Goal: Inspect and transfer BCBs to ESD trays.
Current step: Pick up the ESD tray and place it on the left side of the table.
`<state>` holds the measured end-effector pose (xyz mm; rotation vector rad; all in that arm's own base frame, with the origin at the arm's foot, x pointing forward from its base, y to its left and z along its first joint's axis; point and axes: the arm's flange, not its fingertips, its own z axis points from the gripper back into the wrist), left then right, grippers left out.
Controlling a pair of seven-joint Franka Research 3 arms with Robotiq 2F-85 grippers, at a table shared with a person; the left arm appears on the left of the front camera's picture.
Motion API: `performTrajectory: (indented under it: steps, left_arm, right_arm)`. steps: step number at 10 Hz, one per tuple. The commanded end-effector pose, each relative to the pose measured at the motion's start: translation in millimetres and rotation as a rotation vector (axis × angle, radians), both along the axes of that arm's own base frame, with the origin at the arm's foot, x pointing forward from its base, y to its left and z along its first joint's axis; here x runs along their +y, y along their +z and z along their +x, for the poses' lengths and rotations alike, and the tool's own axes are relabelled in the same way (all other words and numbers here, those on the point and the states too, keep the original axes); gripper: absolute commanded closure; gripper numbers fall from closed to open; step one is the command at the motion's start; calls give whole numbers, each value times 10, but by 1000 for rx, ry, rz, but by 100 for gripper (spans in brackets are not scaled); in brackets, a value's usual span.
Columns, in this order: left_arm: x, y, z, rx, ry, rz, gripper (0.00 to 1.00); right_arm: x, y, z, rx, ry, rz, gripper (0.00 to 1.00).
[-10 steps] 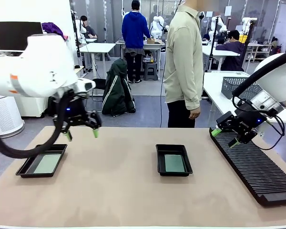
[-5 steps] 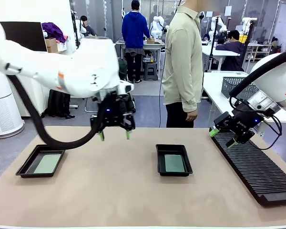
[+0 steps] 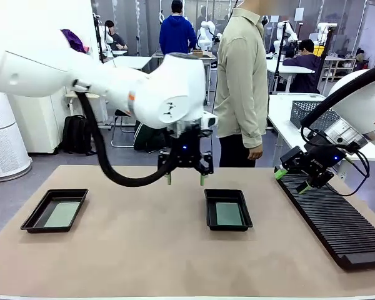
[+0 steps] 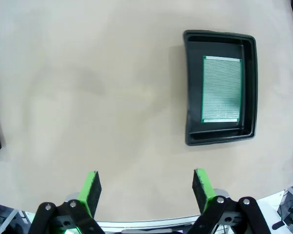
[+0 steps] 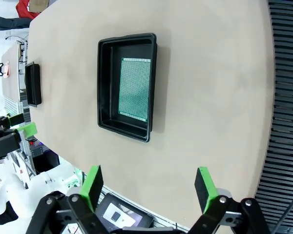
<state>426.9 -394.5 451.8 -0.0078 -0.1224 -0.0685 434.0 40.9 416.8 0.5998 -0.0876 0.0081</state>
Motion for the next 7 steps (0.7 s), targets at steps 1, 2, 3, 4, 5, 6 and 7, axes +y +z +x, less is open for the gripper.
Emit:
performTrajectory:
  steps: [1, 2, 3, 4, 5, 6, 7]
  left_arm:
    - [-318, -61, 161, 12, 8, 44, 0]
    - [-458, -126, 200, 7, 1, 36, 0]
    - [-553, -209, 246, 18, -7, 37, 0]
    - [-616, -298, 297, 27, -11, 42, 0]
    - [-649, -360, 343, 29, -15, 36, 0]
    - [-677, -444, 395, 34, -26, 34, 0]
    - [-679, -532, 446, 45, -30, 36, 0]
  right_arm:
    - [15, -7, 15, 7, -21, -5, 0]
    - [15, -7, 15, 7, -21, -5, 0]
    - [15, -7, 15, 7, -21, -5, 0]
    - [15, -7, 15, 7, -21, -5, 0]
    - [15, -7, 15, 7, -21, -5, 0]
    - [15, -7, 15, 7, -21, -5, 0]
    - [15, -7, 15, 7, -21, -5, 0]
